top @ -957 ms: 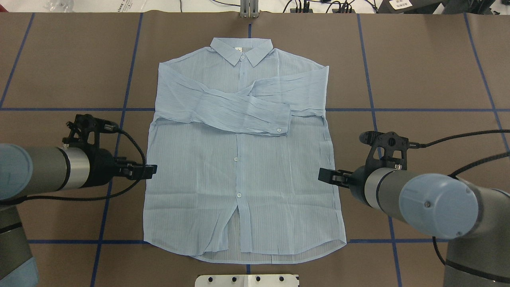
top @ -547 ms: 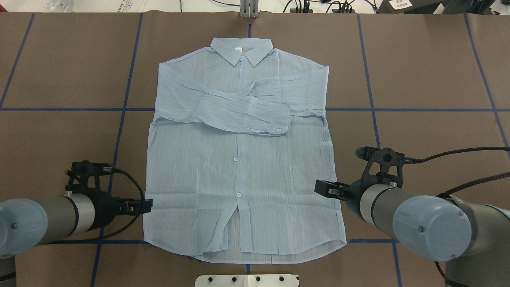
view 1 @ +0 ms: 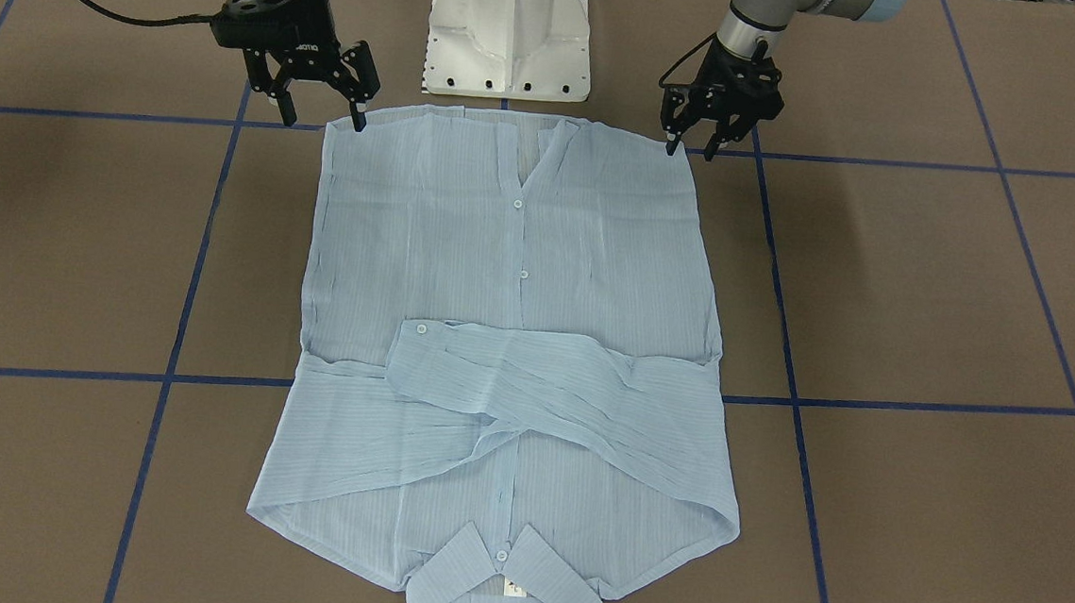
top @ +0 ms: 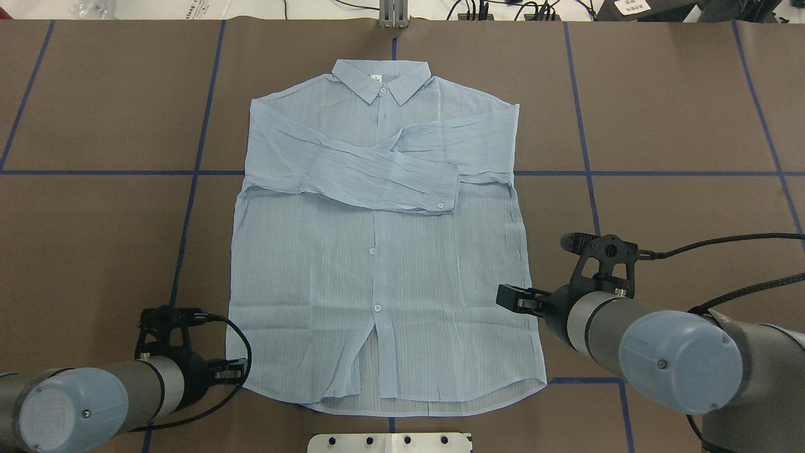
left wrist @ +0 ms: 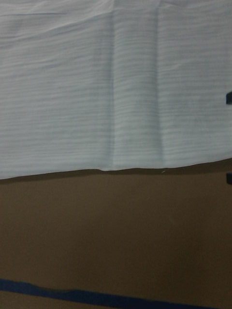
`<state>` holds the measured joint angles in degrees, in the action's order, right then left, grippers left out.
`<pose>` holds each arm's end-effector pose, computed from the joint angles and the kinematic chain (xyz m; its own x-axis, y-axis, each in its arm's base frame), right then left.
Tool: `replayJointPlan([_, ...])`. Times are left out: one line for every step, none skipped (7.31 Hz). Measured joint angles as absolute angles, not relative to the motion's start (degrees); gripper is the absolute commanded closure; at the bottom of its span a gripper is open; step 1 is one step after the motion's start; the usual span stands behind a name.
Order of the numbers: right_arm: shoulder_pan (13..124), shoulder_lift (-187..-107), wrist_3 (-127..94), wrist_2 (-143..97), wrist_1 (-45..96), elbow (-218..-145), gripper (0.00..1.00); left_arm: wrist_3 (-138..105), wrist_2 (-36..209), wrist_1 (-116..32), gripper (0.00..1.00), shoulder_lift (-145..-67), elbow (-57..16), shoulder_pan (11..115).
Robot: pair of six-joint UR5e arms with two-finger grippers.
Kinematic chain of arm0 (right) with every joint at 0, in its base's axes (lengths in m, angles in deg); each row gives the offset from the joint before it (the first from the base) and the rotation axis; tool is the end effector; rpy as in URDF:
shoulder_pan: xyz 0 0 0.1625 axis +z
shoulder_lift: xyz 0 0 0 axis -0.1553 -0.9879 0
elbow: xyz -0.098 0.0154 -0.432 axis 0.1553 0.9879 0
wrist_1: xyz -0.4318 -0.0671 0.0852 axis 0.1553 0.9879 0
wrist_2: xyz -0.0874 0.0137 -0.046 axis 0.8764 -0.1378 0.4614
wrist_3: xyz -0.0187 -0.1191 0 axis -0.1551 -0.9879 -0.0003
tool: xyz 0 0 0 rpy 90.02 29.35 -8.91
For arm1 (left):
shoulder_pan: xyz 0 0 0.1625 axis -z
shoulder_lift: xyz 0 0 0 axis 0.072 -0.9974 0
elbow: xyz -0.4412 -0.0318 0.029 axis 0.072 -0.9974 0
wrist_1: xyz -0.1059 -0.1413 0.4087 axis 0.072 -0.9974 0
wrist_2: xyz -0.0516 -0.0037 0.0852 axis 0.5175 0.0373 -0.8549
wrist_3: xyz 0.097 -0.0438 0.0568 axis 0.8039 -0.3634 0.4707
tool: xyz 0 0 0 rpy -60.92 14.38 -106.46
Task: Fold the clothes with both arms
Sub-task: 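Release the sleeve and move both grippers to the shirt's side edges near the hem, then grasp the hem corners nearest the robot with both grippers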
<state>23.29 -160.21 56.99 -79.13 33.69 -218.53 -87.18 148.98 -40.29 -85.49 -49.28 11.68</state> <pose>-0.4444 -0.2749 0.2872 0.5940 0.1549 0.7894 -0.3896 0.9139 0.1138 0.4978 -0.2135 0.3905 0.6017 0.0053 -0.7987 0.1662 0.9773 0.1316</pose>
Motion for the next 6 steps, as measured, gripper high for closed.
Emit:
replayJointPlan([23.3,-160.2,57.0,-79.1,33.7,-218.5,0.0,-87.3,149.0,-40.0,0.56,-86.2,-48.4,11.3])
replayJointPlan([23.3,-160.2,57.0,-79.1,33.7,-218.5,0.0,-87.3,149.0,-39.9,0.63,-87.0,-47.5,11.1])
replayJointPlan([23.3,-160.2,57.0,-79.1,33.7,-218.4,0.0,-87.3,149.0,-39.9,0.74,-87.6,-46.9,11.0])
replayJointPlan([23.3,-160.2,57.0,-79.1,33.7,-218.4,0.0,-87.3,149.0,-39.9,0.93,-87.8,-46.6,11.0])
replayJointPlan([23.3,-160.2,57.0,-79.1,33.7,-218.4,0.0,-87.4,149.0,-39.8,1.0,-87.8,-46.6,11.1])
replayJointPlan([23.2,-160.2,57.0,-79.1,33.7,-218.4,0.0,-87.4,149.0,-39.6,1.0,-87.7,-46.6,11.1])
